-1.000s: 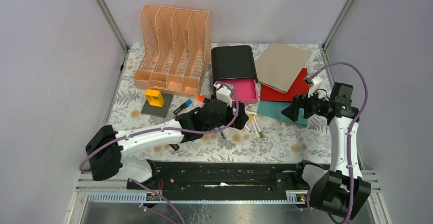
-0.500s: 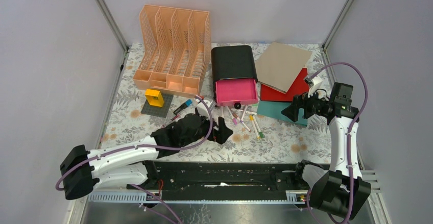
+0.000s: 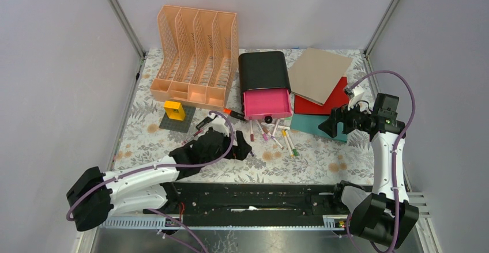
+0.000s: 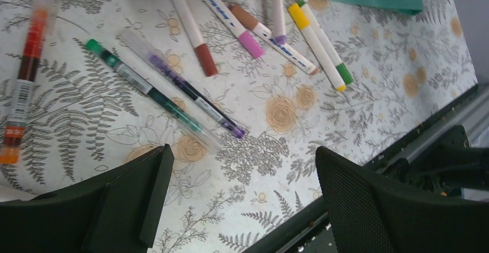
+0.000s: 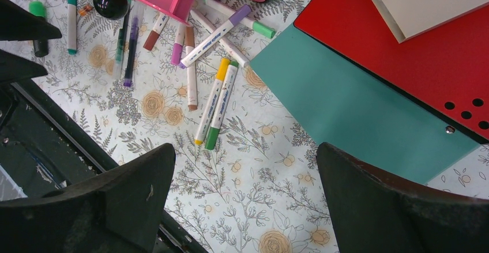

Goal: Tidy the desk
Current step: Pick up the stationery from the corner of the board.

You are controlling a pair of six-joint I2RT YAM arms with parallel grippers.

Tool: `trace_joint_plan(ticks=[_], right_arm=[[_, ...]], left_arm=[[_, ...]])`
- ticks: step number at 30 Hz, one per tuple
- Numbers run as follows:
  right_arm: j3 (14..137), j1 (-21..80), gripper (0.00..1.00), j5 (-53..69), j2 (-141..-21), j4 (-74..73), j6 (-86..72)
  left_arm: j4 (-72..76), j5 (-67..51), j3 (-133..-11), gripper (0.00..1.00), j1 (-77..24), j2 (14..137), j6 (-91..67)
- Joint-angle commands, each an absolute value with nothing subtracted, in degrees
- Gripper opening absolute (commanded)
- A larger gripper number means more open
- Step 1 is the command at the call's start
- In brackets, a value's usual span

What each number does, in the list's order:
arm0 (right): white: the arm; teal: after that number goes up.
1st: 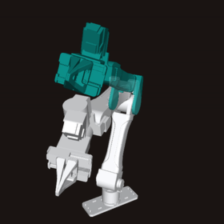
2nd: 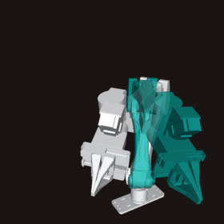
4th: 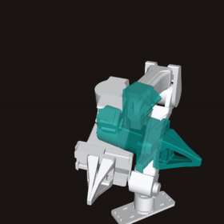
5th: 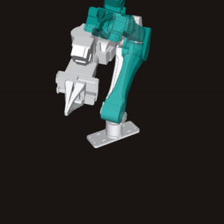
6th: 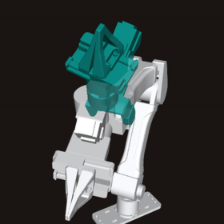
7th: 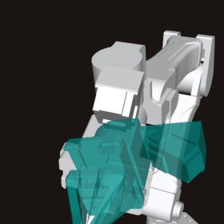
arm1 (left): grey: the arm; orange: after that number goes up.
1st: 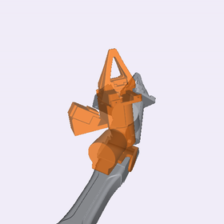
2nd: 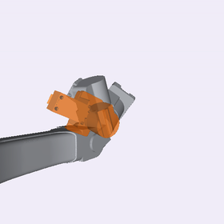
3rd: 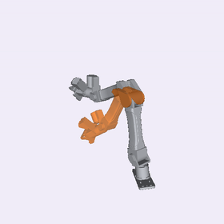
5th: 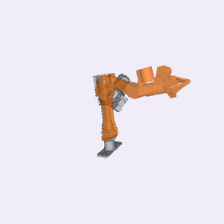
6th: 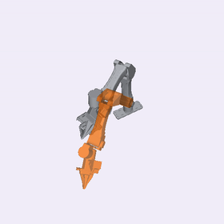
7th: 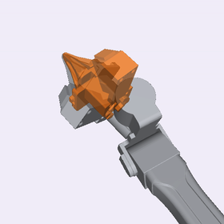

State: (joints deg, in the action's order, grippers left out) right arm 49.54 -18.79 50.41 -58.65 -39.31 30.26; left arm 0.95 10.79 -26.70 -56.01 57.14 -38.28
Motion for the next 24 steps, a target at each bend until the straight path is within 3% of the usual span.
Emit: trace_joint_plan(ticks=[1, 9, 15, 24], right_arm=[[49.39, -18.63, 1.00, 50.36, -57.79, -38.42, 31.12], [49.31, -18.63, 1.00, 50.36, -57.79, -38.39, 31.20], [49.40, -18.63, 1.00, 50.36, -57.80, -38.41, 31.14], [49.31, -18.63, 1.00, 50.76, -58.01, -38.39, 31.16]], left_arm=[[5.10, 11.51, -26.21, 0.99, -53.39, 58.61, -40.45], [1.60, 13.82, -27.48, 0.99, -49.53, 61.23, -44.53], [-19.61, 20.72, -32.23, 0.99, -49.31, 59.29, -52.36], [-37.72, 26.43, -31.23, 0.98, -49.36, 50.39, -63.99]])
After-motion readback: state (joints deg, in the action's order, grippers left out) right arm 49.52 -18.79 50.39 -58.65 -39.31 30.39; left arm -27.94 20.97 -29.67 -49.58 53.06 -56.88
